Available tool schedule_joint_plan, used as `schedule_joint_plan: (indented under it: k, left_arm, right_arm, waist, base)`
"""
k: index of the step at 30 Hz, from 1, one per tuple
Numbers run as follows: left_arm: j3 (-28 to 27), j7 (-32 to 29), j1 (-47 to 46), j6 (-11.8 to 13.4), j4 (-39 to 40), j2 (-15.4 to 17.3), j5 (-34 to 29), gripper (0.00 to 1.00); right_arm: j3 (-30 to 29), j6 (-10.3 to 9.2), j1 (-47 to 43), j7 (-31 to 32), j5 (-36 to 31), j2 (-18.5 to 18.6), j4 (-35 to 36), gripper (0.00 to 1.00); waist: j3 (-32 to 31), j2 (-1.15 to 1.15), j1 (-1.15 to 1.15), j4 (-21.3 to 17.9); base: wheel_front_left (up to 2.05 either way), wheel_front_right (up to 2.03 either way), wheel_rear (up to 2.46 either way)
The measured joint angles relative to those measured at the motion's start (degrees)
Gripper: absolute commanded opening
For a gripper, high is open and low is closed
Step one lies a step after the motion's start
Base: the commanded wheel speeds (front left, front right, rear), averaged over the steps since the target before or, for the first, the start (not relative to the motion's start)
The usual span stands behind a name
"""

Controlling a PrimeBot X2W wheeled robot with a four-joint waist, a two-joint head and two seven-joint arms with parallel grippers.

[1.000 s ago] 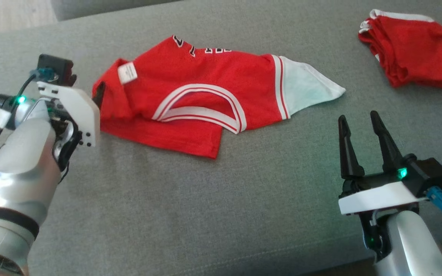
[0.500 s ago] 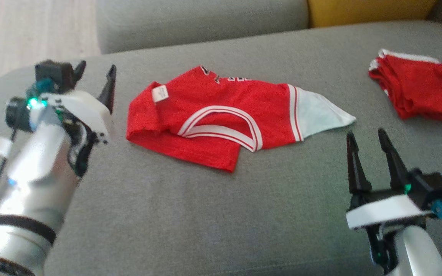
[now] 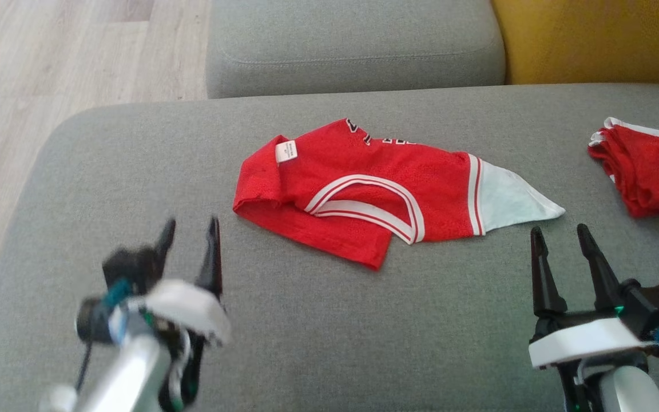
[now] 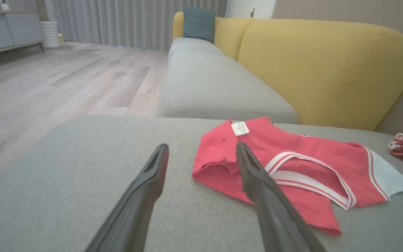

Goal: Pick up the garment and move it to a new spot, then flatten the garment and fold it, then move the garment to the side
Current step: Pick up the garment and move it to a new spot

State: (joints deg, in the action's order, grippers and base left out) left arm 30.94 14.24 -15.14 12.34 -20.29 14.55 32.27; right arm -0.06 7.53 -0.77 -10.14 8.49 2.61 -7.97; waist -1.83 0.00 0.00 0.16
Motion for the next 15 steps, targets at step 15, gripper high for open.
schedule_joint_plan:
  k: [15]
  left_arm:
    - [-3.97,0.04,13.02,3.20,11.20,-3.69,-7.08,1.00]
  right_arm:
    - [1.23,0.00,-1.67,-1.19,0.10,0.00,-2.36,1.00]
  waist:
    - [0.42,0.00,0.00,1.49]
  base:
    - [0.00,0.00,0.00]
